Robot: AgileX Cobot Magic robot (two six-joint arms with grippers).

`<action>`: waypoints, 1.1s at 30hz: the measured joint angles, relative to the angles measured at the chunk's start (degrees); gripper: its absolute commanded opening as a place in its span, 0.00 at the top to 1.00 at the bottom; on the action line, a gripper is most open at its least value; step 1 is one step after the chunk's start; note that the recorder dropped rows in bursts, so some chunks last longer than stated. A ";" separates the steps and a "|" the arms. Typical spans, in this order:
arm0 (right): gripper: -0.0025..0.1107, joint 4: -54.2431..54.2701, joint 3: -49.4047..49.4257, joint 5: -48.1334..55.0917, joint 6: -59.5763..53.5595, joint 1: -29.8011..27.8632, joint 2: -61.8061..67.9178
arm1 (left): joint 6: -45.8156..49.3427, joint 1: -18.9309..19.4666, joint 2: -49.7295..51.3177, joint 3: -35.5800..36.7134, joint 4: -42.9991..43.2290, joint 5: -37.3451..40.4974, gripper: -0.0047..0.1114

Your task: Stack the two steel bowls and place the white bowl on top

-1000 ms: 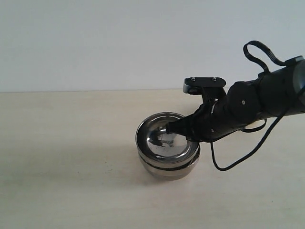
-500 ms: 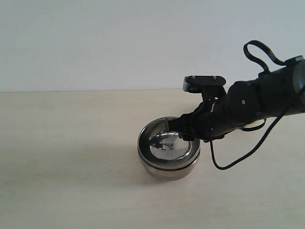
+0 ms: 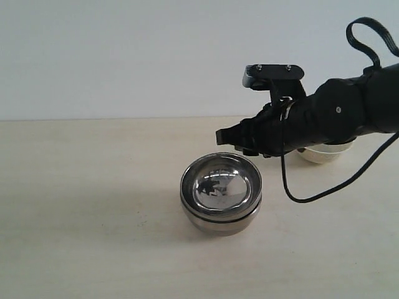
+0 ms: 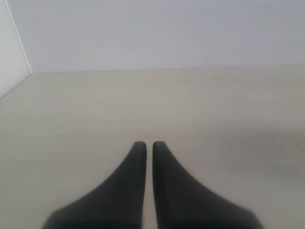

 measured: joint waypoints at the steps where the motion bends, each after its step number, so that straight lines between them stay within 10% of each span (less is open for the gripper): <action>1: 0.98 0.00 0.00 0.43 -0.12 0.00 -0.04 | 0.00 0.00 0.00 0.00 0.00 0.00 0.92; 33: 0.98 -0.65 0.00 2.74 -2.68 0.00 3.23 | 0.00 0.00 0.00 0.00 0.00 0.00 0.92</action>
